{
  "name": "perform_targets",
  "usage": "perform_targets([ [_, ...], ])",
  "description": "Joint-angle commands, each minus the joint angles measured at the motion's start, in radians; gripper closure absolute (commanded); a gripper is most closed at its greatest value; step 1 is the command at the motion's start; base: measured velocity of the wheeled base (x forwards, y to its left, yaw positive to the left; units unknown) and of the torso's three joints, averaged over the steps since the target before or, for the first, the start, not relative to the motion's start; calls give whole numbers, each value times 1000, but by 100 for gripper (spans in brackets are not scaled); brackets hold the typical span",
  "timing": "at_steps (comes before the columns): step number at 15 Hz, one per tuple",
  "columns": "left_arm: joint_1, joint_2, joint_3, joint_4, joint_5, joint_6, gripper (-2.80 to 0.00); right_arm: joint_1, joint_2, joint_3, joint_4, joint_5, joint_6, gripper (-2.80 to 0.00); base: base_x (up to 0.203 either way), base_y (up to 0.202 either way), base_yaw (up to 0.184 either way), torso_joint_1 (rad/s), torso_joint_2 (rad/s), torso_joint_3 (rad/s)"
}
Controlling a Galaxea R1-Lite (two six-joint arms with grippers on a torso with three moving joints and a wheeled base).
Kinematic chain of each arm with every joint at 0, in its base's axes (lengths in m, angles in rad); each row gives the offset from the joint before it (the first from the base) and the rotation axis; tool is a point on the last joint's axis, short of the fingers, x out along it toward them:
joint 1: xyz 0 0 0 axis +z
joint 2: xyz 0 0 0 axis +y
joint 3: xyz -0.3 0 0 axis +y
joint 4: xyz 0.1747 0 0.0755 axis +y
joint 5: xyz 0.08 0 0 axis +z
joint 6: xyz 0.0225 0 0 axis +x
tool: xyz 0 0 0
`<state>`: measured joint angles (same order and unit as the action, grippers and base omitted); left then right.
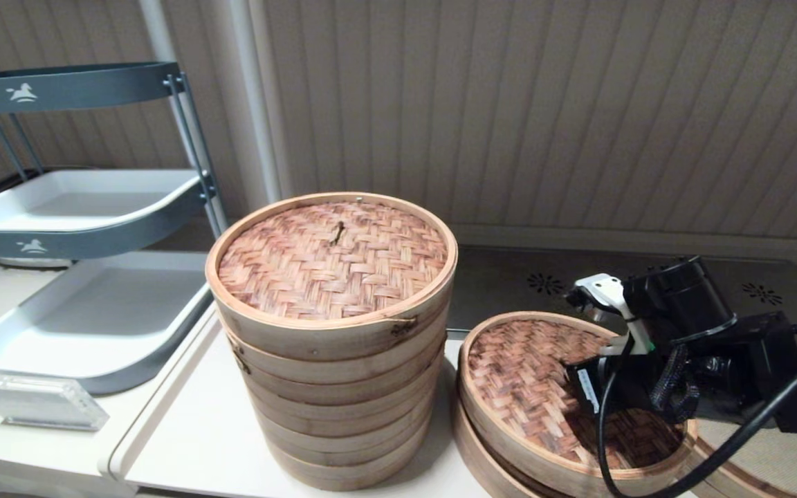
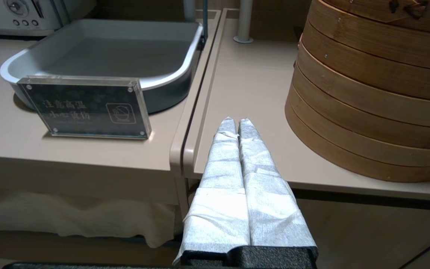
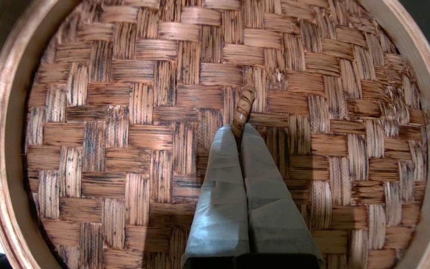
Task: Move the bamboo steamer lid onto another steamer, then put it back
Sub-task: Pick up the steamer
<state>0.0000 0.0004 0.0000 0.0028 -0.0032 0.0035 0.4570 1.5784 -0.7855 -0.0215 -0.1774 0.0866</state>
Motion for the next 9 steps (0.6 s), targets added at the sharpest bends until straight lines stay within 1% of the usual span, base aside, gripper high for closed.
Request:
perform_targets([
  [1,0,1,3,-1,0,1,0,2,-27,2,0,-4,0,0,0,0,0,0,0,0],
  [3,0,1,3,0,0,1,0,3,-34,2,-2,-25,-1,0,0,0,0,0,0,0],
  [9,0,1,3,-1,0,0,0,2,-54,6,-2,-33,15,0,0,0,0,0,0,0],
])
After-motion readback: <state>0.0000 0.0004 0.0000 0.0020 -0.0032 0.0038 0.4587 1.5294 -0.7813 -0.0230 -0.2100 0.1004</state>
